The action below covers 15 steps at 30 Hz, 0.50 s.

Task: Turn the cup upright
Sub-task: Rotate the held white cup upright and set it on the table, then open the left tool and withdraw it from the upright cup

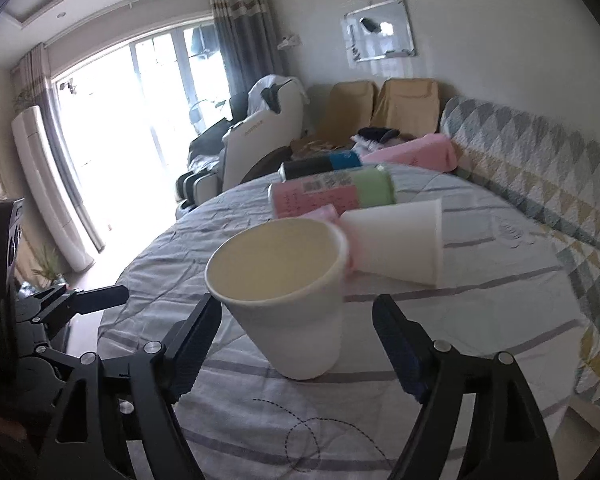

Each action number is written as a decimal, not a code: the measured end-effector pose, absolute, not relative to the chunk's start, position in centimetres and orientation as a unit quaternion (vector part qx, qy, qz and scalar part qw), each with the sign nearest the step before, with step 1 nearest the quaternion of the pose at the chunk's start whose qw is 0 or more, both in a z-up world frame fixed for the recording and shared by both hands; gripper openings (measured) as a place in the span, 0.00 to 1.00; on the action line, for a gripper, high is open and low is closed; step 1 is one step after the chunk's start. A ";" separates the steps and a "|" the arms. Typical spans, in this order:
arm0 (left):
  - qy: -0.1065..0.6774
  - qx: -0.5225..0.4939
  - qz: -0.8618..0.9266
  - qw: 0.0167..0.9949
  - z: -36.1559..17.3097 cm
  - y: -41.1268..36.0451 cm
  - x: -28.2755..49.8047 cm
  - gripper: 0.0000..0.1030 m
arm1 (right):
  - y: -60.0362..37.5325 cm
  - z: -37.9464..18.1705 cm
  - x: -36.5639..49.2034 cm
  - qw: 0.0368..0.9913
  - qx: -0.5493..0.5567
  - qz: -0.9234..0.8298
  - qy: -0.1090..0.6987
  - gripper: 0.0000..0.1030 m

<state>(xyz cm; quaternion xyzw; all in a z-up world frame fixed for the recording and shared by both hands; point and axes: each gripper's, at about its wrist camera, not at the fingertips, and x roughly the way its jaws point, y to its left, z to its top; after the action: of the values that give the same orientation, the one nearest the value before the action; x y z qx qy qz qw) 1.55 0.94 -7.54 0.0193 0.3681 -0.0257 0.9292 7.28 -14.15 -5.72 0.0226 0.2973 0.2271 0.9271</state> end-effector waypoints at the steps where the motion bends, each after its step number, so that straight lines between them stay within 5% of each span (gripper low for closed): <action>1: 0.366 0.020 -0.022 0.930 -7.3 0.9 1.4 0.96 | -14.3 -5.4 7.1 0.927 0.023 0.229 0.296 0.77; 15: 0.287 0.013 0.012 0.958 -2.9 -2.8 -2.8 1.00 | -17.9 -0.7 2.9 0.952 0.013 0.160 0.260 0.78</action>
<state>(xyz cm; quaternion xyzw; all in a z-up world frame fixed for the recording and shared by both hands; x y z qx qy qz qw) -2.84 -2.84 -2.89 0.0129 0.2869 0.0123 0.9578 2.89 -17.93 -0.72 0.0128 0.2605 0.1600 0.9520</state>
